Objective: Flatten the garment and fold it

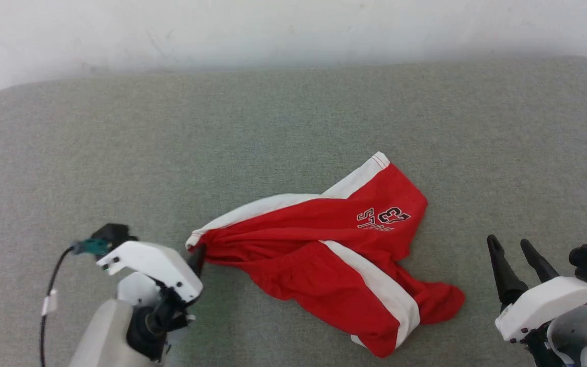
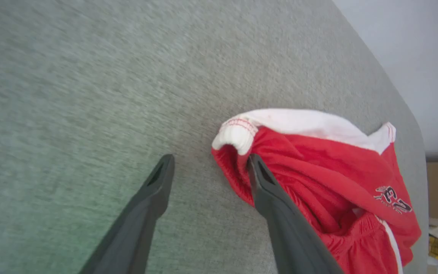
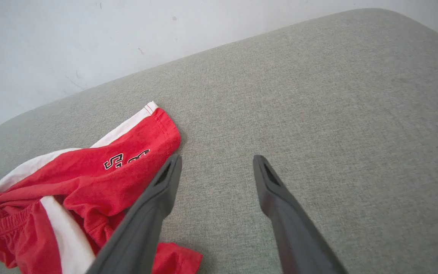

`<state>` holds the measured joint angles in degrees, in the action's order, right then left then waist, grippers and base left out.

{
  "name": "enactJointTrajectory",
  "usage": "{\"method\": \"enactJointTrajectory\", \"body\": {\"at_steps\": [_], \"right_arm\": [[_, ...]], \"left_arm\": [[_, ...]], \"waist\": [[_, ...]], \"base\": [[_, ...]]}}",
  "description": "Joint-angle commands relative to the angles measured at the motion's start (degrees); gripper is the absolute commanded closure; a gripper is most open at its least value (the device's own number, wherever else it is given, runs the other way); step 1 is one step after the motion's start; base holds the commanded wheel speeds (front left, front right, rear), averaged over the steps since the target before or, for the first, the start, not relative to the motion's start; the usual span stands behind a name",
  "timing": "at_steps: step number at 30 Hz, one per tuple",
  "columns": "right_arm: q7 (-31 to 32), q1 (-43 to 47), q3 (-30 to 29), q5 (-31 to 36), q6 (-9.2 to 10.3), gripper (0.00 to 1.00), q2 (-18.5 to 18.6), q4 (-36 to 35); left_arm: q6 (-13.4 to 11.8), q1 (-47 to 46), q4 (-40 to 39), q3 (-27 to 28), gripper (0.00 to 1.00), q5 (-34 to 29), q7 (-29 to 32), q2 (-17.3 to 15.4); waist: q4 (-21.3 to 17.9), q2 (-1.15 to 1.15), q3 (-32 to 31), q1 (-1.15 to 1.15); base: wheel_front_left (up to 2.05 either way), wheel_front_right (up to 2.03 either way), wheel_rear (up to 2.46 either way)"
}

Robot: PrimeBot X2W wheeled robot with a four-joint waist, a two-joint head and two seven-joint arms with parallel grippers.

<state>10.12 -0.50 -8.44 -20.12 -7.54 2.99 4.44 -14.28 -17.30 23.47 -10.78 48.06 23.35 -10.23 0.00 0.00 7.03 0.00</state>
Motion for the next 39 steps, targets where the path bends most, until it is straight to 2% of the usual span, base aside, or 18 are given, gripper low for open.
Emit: {"method": "enactJointTrajectory", "body": {"at_steps": [1,5,8,12,15,20,24,31,39], "right_arm": [[0.3,0.0,0.3,0.5,0.05,0.0,-0.1,-0.4],[1.6,-2.6,0.9,1.5,0.05,0.0,-0.1,-1.5],[4.2,-6.7,2.2,3.0,0.05,0.0,-0.1,-1.8],[10.5,-14.7,2.4,6.0,0.05,0.0,-0.1,0.8],[16.8,-21.5,4.3,9.7,0.05,0.0,0.5,4.4],[27.7,-32.2,11.8,14.4,0.05,0.0,5.1,12.7],[33.4,-38.7,17.3,15.4,0.05,0.0,7.9,19.1],[36.5,-44.8,25.9,16.2,0.05,0.0,11.4,25.9],[39.0,-47.4,34.9,12.4,0.05,0.0,13.5,31.0]], "left_arm": [[-0.8,2.0,-0.7,1.2,0.0,0.3,-1.4,-0.6],[0.6,4.3,-9.7,3.1,0.0,-3.3,-12.4,-1.9],[3.6,5.8,-14.9,0.3,0.0,-10.0,-21.0,-4.3],[5.3,6.7,-18.3,-3.1,0.0,-17.3,-31.3,-4.8],[5.5,6.3,-18.3,-5.4,0.0,-20.6,-34.9,-4.1],[5.0,5.1,-16.7,-7.1,0.0,-23.0,-36.7,-2.3],[4.9,4.0,-15.7,-7.5,0.0,-23.4,-37.4,-1.0],[5.2,2.2,-15.6,-8.5,0.0,-24.5,-37.9,0.6],[5.4,1.4,-14.7,-8.5,0.0,-24.5,-38.1,1.4]], "waist": [[0.5,0.0,-0.4,0.0],[1.4,0.0,-0.5,0.0],[2.2,0.0,0.2,0.0],[4.0,0.0,1.9,0.0],[5.3,0.0,3.8,0.0],[7.5,0.0,7.4,0.0],[9.1,0.0,9.9,0.0],[11.2,0.0,13.5,0.0],[11.5,0.0,14.7,0.0]], "base": [[0.0,0.0,0.0],[0.0,0.0,0.0],[0.0,0.0,0.0],[0.0,0.0,0.0],[0.0,0.0,0.0],[0.0,0.0,0.0],[0.0,0.0,0.0],[0.0,0.0,0.0],[0.0,0.0,0.0]]}}
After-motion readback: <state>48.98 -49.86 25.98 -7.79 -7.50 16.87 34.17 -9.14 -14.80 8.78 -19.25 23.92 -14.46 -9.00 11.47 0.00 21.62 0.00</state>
